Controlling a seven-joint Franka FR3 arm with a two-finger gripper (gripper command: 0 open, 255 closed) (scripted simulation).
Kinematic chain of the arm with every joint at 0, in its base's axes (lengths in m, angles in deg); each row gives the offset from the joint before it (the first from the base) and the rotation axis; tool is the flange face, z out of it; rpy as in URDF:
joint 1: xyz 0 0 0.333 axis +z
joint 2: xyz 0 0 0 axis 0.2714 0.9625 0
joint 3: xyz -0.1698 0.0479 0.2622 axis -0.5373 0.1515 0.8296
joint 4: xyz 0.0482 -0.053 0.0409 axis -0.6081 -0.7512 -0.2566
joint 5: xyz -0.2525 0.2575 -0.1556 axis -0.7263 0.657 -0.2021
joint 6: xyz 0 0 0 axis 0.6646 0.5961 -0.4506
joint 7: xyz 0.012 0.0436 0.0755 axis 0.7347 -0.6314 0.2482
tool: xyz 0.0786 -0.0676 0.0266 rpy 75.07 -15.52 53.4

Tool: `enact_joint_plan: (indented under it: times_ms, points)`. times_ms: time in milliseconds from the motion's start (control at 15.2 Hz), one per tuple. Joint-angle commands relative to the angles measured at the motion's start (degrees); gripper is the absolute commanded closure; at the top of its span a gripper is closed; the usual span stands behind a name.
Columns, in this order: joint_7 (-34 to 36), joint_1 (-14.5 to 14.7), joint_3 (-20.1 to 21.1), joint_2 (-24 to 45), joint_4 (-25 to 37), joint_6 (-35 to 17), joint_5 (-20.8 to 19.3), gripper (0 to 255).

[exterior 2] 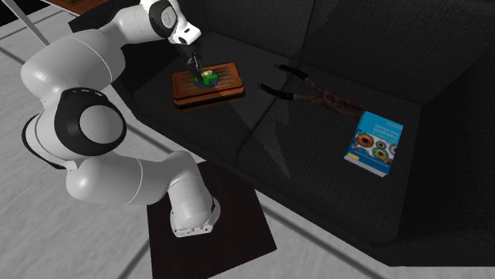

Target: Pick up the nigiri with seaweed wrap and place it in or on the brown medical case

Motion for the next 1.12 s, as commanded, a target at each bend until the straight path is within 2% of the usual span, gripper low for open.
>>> enact_joint_plan:
  times_ms: [0,198,264,858,1056]
  points:
    - [-0.02,0.0,0.0,0.0,-0.07,-0.08,0.0,0]
    - [-0.01,0.0,0.0,0.0,-0.06,-0.06,0.0,0]
    - [-0.01,0.0,0.0,0.0,-0.06,-0.06,0.0,255]
    - [0.01,0.03,-0.02,0.03,-0.07,-0.08,-0.03,255]
    - [-0.22,-0.08,-0.7,0.17,2.13,2.09,-0.42,255]
